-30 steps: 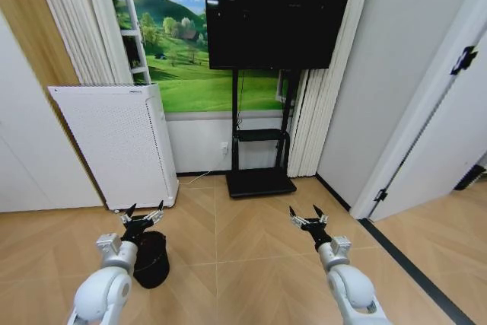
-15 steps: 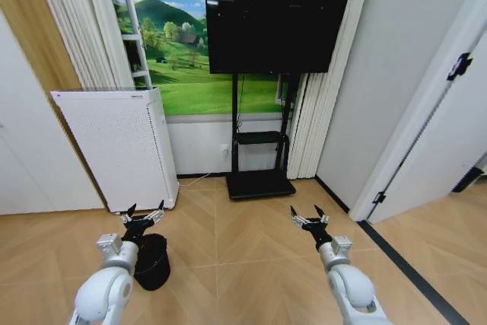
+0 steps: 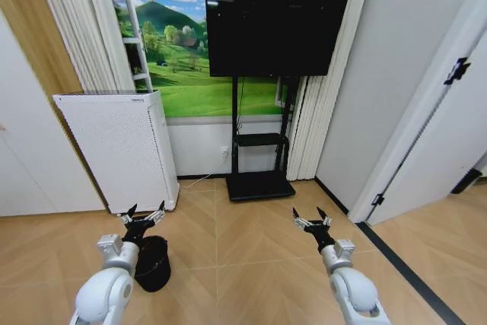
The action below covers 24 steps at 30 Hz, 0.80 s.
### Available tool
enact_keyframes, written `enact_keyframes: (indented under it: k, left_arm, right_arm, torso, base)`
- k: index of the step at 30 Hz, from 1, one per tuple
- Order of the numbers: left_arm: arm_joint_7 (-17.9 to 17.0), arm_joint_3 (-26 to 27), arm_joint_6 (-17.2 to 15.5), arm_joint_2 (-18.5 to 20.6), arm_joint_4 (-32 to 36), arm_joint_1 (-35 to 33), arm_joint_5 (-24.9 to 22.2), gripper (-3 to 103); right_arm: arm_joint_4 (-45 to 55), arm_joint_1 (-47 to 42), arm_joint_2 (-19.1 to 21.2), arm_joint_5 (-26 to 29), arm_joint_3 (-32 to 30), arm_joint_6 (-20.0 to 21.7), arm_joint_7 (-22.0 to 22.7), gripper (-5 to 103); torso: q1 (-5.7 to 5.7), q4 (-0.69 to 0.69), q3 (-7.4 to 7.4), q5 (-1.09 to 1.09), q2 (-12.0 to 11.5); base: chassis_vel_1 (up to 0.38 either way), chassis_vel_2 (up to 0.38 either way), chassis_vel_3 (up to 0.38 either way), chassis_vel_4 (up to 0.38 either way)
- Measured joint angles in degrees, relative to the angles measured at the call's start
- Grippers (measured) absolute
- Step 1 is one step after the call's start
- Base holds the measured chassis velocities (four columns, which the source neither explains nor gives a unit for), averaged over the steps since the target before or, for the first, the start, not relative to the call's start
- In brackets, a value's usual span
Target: Pick up the trash bin and place the garbage on the floor into it.
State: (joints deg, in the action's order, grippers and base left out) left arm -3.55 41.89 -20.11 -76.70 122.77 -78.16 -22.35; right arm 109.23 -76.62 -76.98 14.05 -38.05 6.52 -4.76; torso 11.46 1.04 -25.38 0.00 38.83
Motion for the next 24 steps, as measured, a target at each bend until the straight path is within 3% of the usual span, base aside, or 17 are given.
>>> enact_keyframes:
  k: [24]
  left_arm:
    - [0.08, -0.01, -0.09, 0.29, -0.42, 0.23, -0.40, 100]
  right_arm:
    - [-1.96, 1.14, 0.18, 0.11, 0.34, -0.80, -0.21, 100]
  torso:
    - [2.46, -0.01, -3.39, 0.00, 5.84]
  base:
    - [0.000, 0.000, 0.000, 0.000]
